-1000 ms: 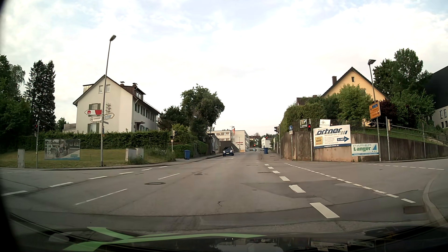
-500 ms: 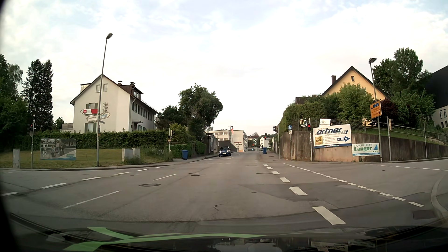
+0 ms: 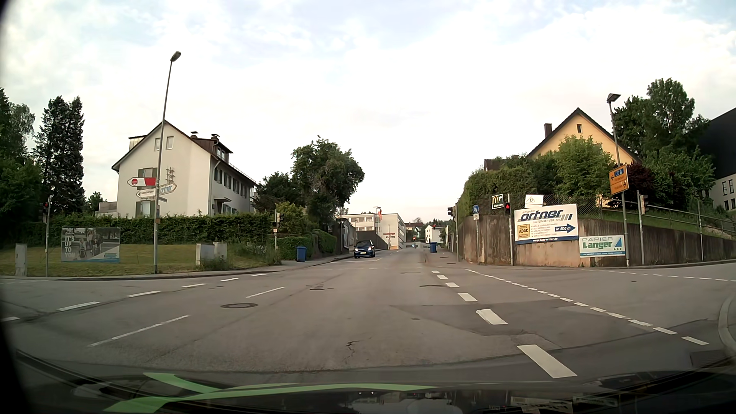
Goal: Follow the waypoints while adhering to traffic rules and regulations
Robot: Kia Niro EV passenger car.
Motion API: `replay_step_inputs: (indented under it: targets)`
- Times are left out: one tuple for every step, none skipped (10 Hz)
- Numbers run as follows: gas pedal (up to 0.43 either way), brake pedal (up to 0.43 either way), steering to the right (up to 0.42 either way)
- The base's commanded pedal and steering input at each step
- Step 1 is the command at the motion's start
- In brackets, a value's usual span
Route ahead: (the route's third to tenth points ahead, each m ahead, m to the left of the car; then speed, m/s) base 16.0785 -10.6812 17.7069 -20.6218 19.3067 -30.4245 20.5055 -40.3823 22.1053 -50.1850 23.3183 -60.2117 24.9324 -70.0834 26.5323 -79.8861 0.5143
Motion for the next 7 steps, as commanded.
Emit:
replay_step_inputs:
  targets:
    - [0.028, 0.0, 0.049]
    - [0.028, 0.0, 0.05]
    - [0.028, 0.0, 0.053]
    - [0.028, 0.0, 0.055]
    - [0.028, 0.0, 0.058]
    - [0.028, 0.0, 0.06]
    - [0.028, 0.0, 0.063]
